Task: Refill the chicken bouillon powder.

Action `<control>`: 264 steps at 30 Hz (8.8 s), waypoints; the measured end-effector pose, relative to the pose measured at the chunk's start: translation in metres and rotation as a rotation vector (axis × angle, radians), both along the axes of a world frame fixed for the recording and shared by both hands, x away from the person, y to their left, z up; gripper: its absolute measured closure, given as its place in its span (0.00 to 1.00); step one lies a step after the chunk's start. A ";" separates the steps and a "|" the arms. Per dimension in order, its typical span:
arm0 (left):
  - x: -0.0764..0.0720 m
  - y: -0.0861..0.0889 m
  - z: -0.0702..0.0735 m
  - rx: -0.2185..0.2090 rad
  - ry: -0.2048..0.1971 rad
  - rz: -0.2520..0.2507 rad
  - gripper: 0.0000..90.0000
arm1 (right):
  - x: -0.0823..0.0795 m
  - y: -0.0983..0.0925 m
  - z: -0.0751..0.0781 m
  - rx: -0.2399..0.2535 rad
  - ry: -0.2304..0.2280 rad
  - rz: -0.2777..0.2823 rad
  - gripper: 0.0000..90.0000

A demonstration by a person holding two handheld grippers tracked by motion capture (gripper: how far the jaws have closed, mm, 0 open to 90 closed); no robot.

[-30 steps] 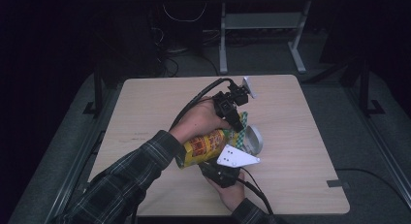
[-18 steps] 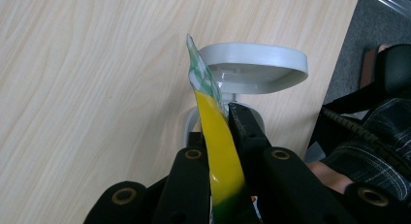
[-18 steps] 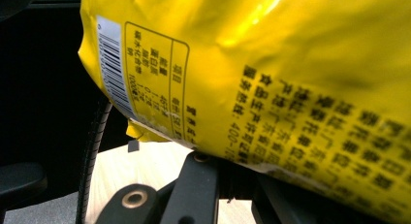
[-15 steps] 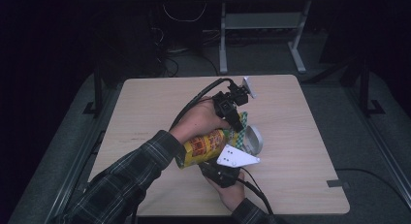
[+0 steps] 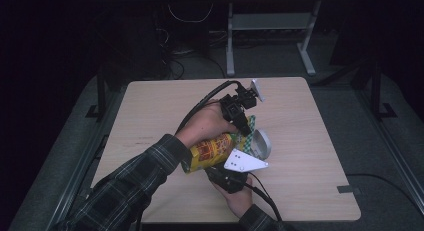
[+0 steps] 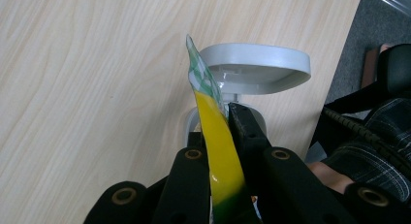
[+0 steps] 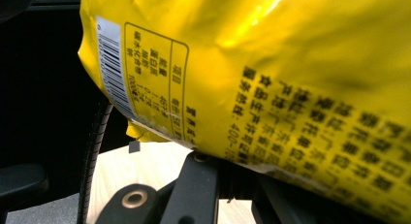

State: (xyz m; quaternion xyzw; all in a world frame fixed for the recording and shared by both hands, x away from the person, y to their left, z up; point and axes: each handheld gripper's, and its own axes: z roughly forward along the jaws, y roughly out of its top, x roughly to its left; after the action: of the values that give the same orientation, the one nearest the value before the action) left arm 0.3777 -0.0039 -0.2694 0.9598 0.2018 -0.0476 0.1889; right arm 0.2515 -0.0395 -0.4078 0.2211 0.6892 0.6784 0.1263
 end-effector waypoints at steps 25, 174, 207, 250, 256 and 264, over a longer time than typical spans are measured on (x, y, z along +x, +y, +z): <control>0.000 -0.001 0.001 0.003 -0.005 -0.004 0.94 | 0.001 -0.001 0.001 0.004 0.001 0.002 1.00; 0.002 -0.010 0.000 0.029 -0.008 0.001 0.90 | 0.004 -0.005 0.002 0.021 0.007 0.006 1.00; 0.003 -0.011 0.005 0.009 -0.018 0.003 0.90 | 0.007 -0.008 0.006 0.012 -0.003 0.008 1.00; 0.003 -0.017 0.006 0.027 -0.016 -0.001 0.90 | 0.009 -0.011 0.007 0.029 -0.002 0.006 1.00; 0.003 -0.017 0.006 0.027 -0.016 -0.001 0.90 | 0.009 -0.011 0.007 0.028 -0.002 0.006 1.00; 0.004 -0.015 0.004 0.026 -0.009 -0.001 0.90 | 0.009 -0.011 0.006 0.023 0.001 0.008 1.00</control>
State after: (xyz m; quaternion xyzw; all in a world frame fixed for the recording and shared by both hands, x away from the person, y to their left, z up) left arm 0.3816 -0.0192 -0.2654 0.9625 0.2013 -0.0407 0.1773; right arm 0.2603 -0.0502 -0.4013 0.2201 0.6823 0.6867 0.1205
